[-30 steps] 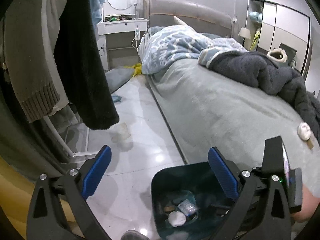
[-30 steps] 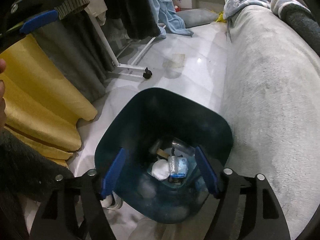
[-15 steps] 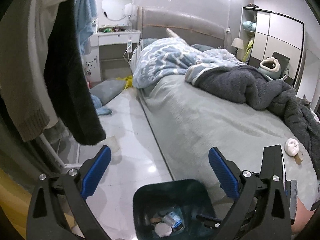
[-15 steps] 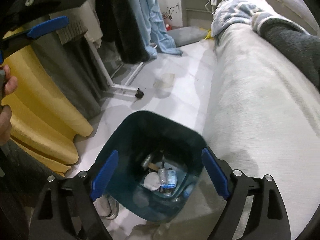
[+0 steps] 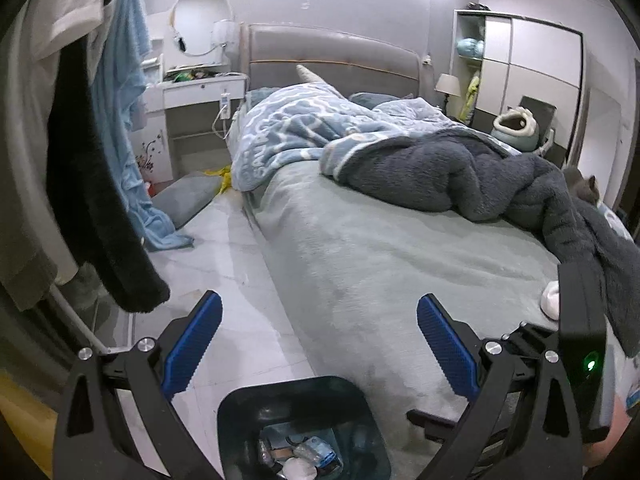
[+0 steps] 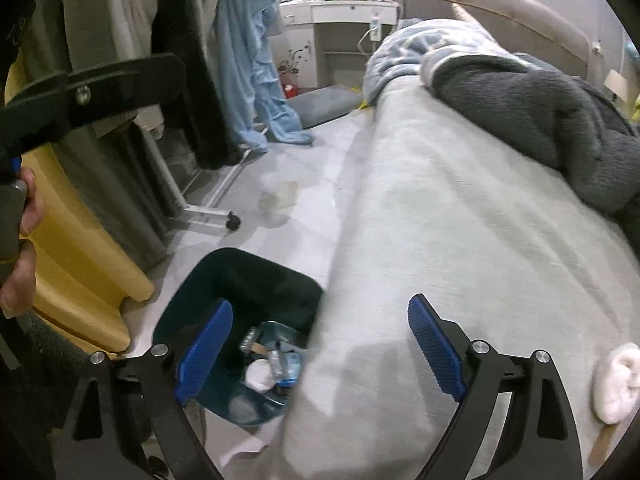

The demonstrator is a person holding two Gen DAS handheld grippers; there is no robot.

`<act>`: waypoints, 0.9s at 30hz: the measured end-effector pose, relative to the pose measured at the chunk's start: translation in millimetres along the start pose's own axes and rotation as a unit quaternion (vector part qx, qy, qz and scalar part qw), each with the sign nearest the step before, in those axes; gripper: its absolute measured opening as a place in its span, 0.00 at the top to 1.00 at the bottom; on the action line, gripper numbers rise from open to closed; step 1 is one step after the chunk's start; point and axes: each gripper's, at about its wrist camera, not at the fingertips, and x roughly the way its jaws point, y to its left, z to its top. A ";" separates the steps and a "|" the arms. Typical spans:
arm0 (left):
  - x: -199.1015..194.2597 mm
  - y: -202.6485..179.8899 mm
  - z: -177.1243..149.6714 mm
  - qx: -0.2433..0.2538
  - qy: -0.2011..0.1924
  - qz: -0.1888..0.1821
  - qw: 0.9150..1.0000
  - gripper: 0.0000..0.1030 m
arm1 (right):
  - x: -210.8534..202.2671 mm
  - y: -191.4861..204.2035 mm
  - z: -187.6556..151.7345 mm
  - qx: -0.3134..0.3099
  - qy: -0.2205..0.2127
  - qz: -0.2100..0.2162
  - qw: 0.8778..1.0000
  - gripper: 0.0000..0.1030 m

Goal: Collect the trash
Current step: 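Move both open grippers back to the tape roll and white towel ball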

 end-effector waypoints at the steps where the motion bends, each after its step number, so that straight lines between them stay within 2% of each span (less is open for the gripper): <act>1: 1.0 -3.6 0.2 0.002 0.000 -0.002 1.000 0.04 | -3.3 -4.1 -2.3 0.001 -0.002 -0.005 1.000 0.12; 12: 18.2 -56.6 2.7 0.027 0.014 -0.029 0.999 0.04 | -38.4 -46.0 -30.7 0.018 -0.019 -0.048 0.999 0.12; 27: 46.2 -123.3 0.7 0.039 0.050 -0.102 0.993 0.04 | -86.7 -123.3 -75.2 0.056 -0.046 -0.102 0.992 0.11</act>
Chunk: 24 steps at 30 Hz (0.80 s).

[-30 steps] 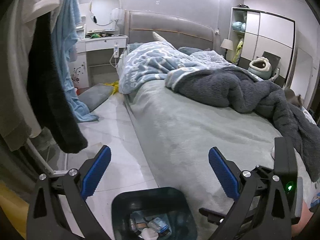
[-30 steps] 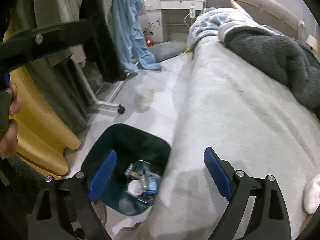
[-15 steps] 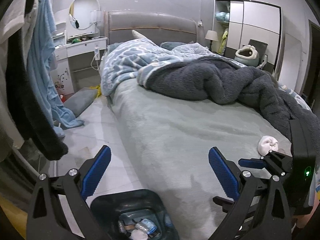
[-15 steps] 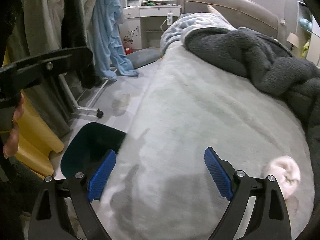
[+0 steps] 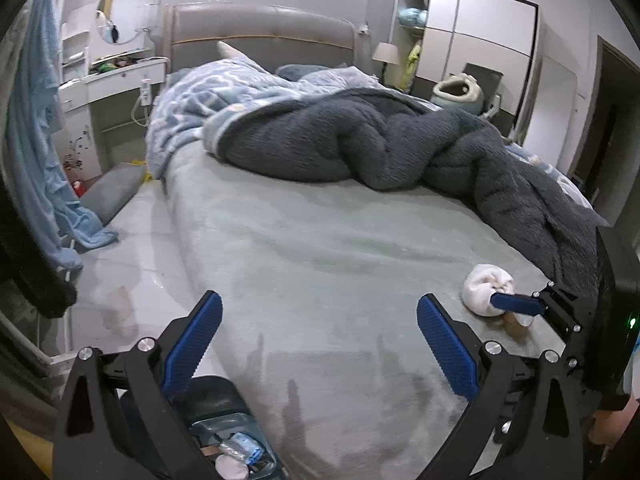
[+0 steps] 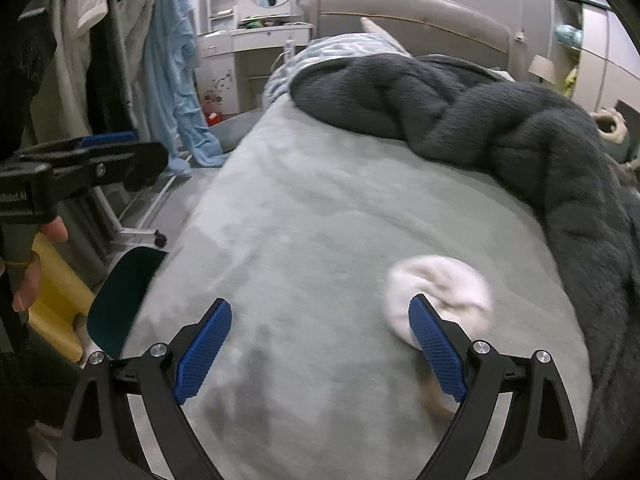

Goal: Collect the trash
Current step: 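Move both open grippers back to the tape roll and white towel ball, then grasp the tape roll with the right gripper while the left grasps the white towel ball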

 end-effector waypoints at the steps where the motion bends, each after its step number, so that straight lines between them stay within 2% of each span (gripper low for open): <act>1: 2.6 -4.9 0.5 0.005 0.002 -0.003 1.000 0.04 | -3.0 -6.8 -2.9 0.004 -0.003 -0.003 1.000 0.11; 5: 13.6 -26.9 1.9 0.029 0.009 -0.022 0.999 0.04 | -14.1 -33.4 -13.7 0.016 -0.014 -0.022 1.000 0.11; 10: 25.6 -50.1 1.5 0.043 0.015 -0.073 0.996 0.04 | -21.5 -64.8 -25.1 0.049 -0.025 -0.031 0.998 0.11; 16: 42.2 -75.6 0.5 0.047 0.028 -0.133 0.990 0.04 | -13.7 -94.3 -40.8 0.110 -0.008 -0.012 0.994 0.12; 17: 44.0 -79.1 0.4 0.047 0.030 -0.140 0.989 0.04 | -13.8 -96.7 -43.4 0.117 -0.006 -0.008 0.993 0.16; 18: 46.7 -82.7 0.5 0.045 0.032 -0.148 0.987 0.04 | -13.2 -97.1 -44.8 0.122 -0.004 -0.006 0.992 0.27; 19: 48.8 -85.6 0.5 0.041 0.033 -0.157 0.986 0.04 | -12.6 -98.1 -45.9 0.125 -0.001 -0.004 0.992 0.33; 22: 58.5 -93.8 -1.1 0.034 0.045 -0.180 0.982 0.04 | -9.2 -94.8 -49.8 0.129 0.011 0.004 0.992 0.43; 24: 63.5 -96.6 -2.9 0.029 0.049 -0.186 0.981 0.04 | -12.0 -87.3 -52.1 0.120 0.013 0.006 0.993 0.44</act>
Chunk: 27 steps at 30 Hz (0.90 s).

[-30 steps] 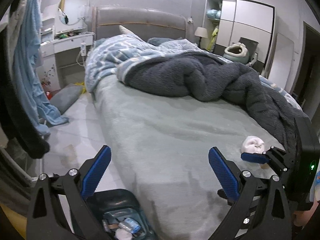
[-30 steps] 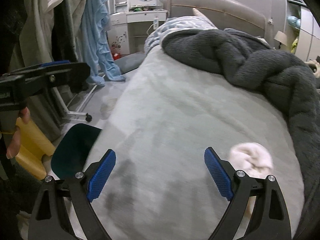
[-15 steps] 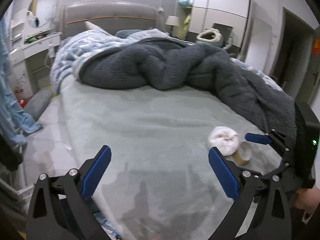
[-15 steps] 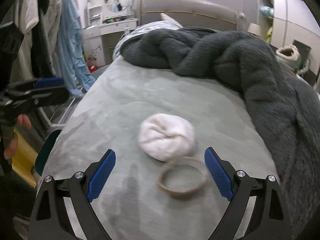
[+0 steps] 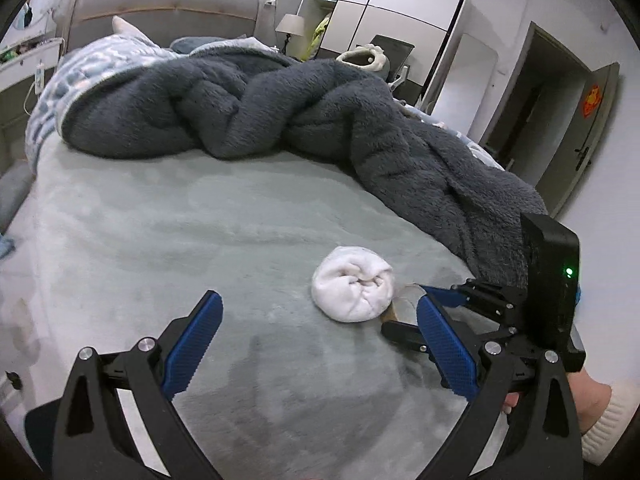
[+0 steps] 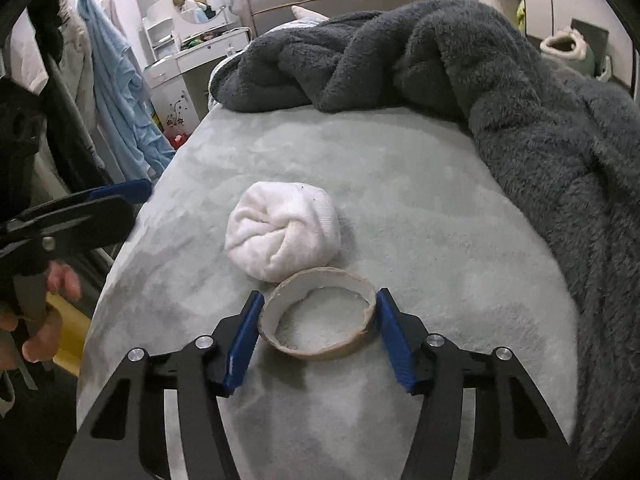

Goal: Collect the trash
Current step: 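Grasp the tape roll with the right gripper while the left grasps the white towel ball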

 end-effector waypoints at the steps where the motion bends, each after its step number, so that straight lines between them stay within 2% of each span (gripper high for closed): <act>1: 4.6 -0.7 -0.7 -0.005 0.003 -0.006 1.000 0.04 | -2.2 2.1 -1.1 -0.006 -0.002 -0.003 1.000 0.44; 6: 13.7 -4.0 -1.6 -0.019 0.007 -0.025 0.999 0.04 | -20.1 3.2 -0.4 -0.026 -0.008 -0.013 1.000 0.44; 15: 36.4 -17.3 0.1 -0.023 0.016 -0.030 0.999 0.05 | -45.0 -19.2 -9.7 -0.020 -0.018 -0.020 0.999 0.44; 25: 61.0 -28.1 -0.4 -0.013 0.012 0.018 1.000 0.05 | -56.0 -35.1 -20.8 -0.008 -0.021 -0.009 1.000 0.44; 26: 63.5 -29.4 -0.5 -0.011 0.013 0.020 1.000 0.07 | -57.7 -36.6 -20.5 -0.006 -0.022 -0.009 1.000 0.44; 27: 65.8 -30.3 -0.8 -0.008 0.015 0.023 1.000 0.13 | -59.4 -38.0 -20.7 -0.005 -0.023 -0.009 1.000 0.44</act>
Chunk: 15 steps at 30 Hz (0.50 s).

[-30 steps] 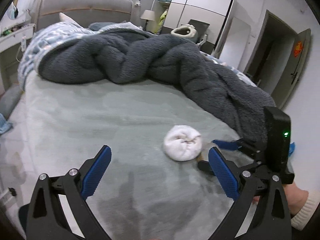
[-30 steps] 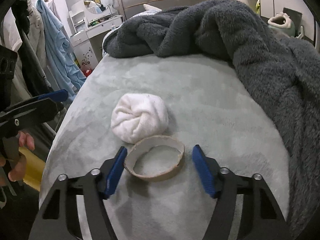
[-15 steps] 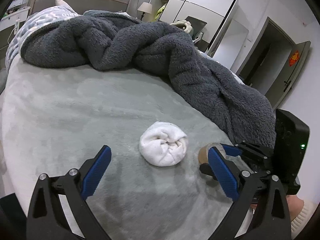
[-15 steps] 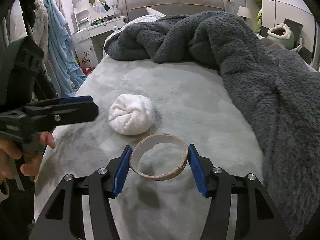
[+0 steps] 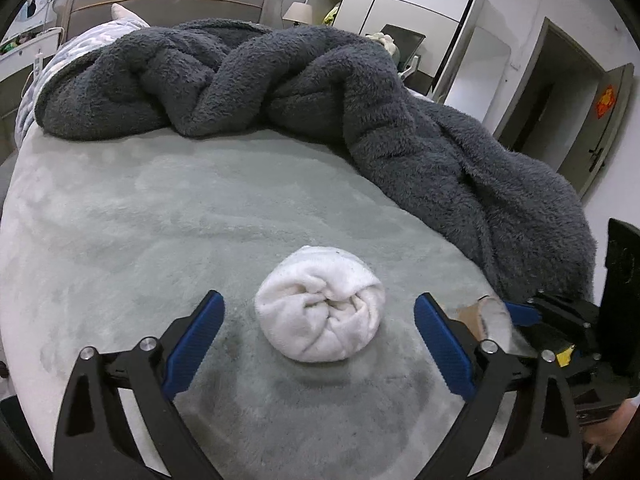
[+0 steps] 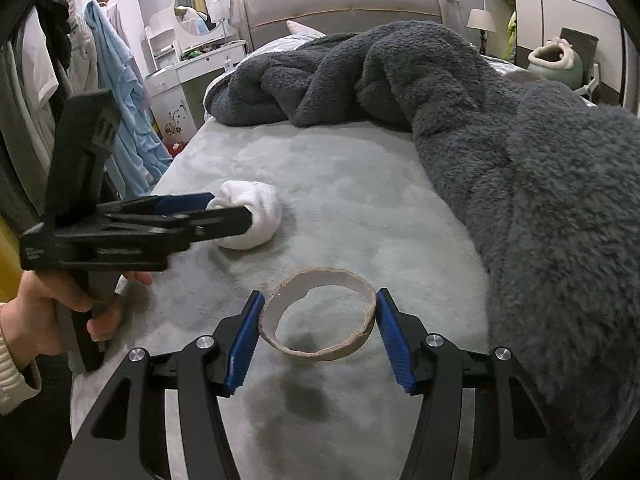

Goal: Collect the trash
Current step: 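Grasp the tape roll with the right gripper while the left grasps the white towel ball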

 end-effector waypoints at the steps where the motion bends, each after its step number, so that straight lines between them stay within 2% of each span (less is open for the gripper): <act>1: 3.5 -1.8 -0.3 0.006 0.006 0.007 1.000 0.18 | -1.6 -0.6 0.3 0.002 -0.001 0.001 1.000 0.44; 3: 8.3 -2.7 -1.6 0.011 0.014 0.015 1.000 0.28 | -4.1 -0.6 0.5 0.002 -0.003 0.003 1.000 0.44; 9: 5.0 -6.7 -2.9 0.028 0.009 0.019 0.999 0.45 | -6.2 4.3 5.8 0.002 -0.008 0.004 1.000 0.44; 15: -8.7 -4.5 -2.9 0.035 0.001 0.018 0.999 0.48 | -7.0 12.1 16.0 0.002 -0.016 0.005 1.000 0.44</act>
